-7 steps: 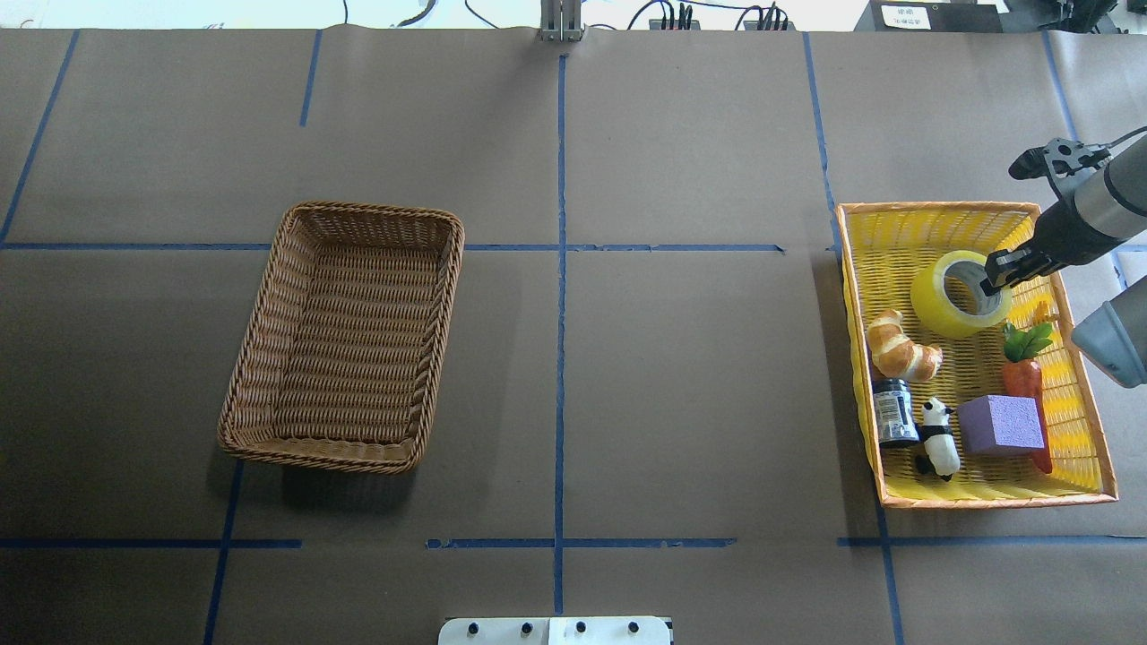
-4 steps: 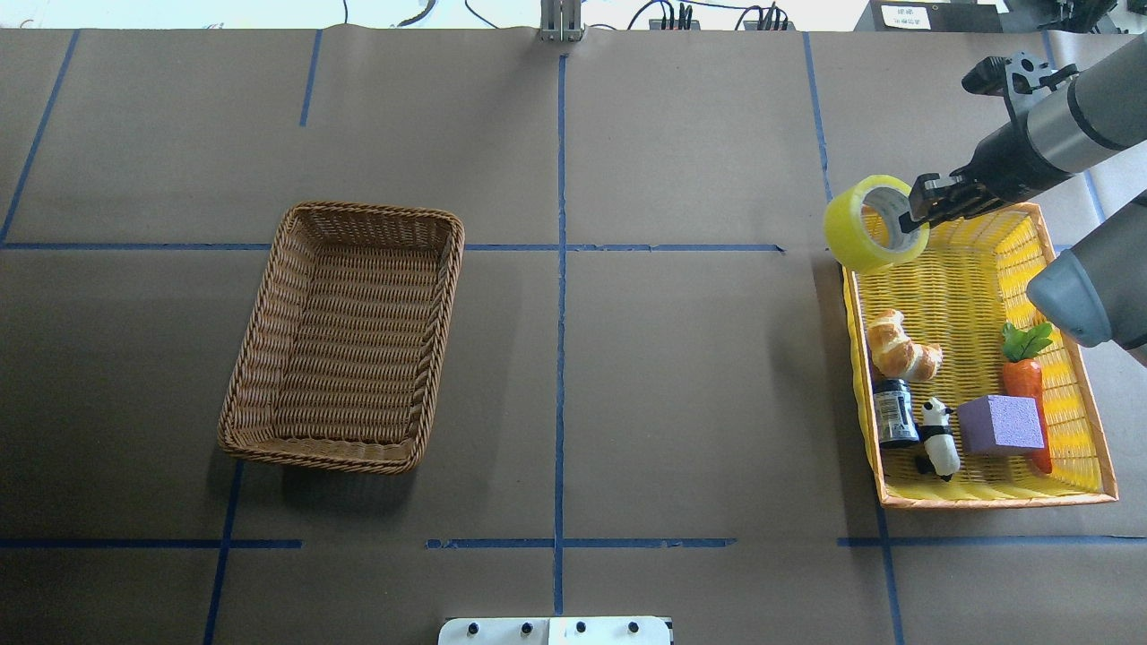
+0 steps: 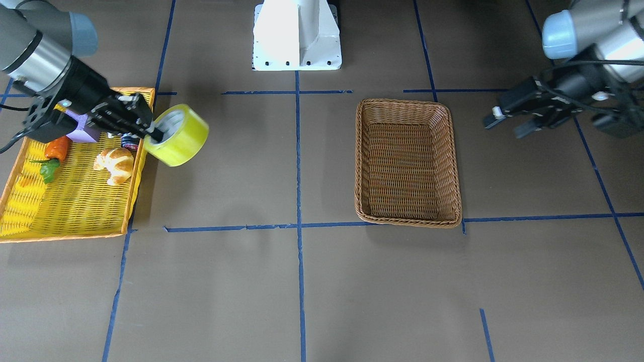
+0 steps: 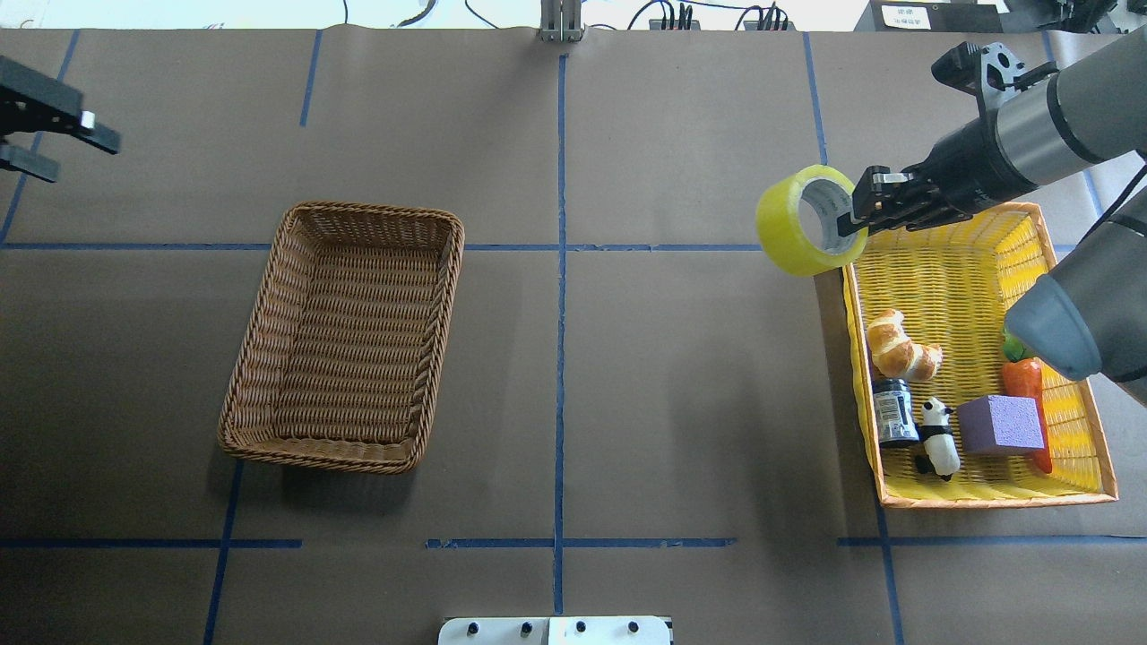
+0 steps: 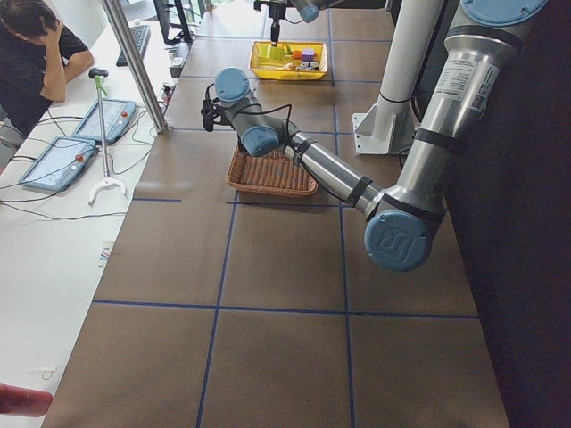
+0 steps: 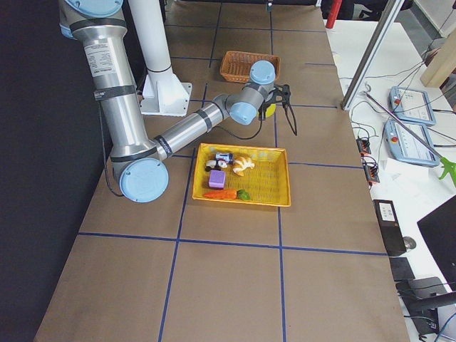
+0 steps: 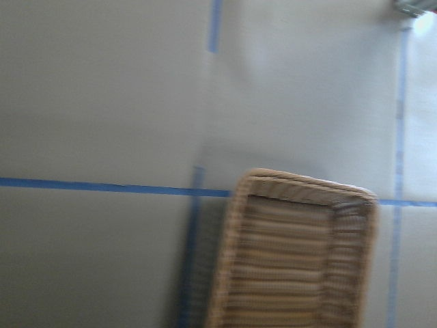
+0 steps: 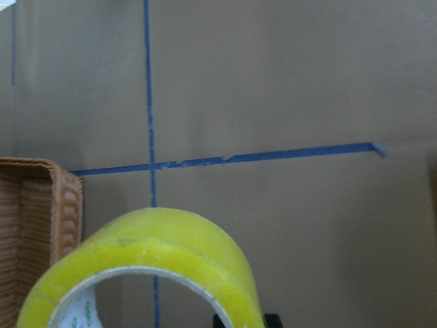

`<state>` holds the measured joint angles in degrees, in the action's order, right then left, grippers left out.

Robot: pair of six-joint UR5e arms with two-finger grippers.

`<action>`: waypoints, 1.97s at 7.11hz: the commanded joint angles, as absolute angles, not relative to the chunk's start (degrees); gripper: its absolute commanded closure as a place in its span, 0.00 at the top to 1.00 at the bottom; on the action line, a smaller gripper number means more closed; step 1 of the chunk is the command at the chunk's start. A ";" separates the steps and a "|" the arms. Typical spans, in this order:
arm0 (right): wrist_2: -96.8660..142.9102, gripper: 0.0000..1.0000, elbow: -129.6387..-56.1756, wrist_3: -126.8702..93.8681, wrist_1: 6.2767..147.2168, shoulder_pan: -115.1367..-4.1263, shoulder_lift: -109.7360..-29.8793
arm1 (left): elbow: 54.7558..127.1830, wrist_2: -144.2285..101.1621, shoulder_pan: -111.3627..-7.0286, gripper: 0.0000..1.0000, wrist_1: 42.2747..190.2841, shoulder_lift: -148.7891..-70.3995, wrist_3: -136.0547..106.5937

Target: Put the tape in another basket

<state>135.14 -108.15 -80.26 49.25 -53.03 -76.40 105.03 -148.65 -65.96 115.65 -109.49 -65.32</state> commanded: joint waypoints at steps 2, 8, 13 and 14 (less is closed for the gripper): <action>134.83 0.00 -107.93 -101.49 26.52 -48.18 -76.81 | 105.73 -140.58 -58.82 1.00 132.62 -114.16 -85.31; 125.74 0.00 -107.75 -119.84 0.06 -41.16 -75.85 | 106.17 -112.15 -39.56 1.00 174.69 -116.72 -123.20; 117.86 0.00 -107.32 -122.17 -4.83 -34.64 -72.60 | 106.17 -106.53 -32.00 0.99 183.24 -119.00 -124.81; 117.77 0.00 -107.31 -122.17 -4.83 -33.67 -72.51 | 106.08 -106.35 -31.99 0.99 183.25 -119.79 -124.80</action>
<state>117.97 -107.37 -122.15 -4.80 -34.68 -72.81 106.16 -107.12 -32.71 182.61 -118.99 -124.82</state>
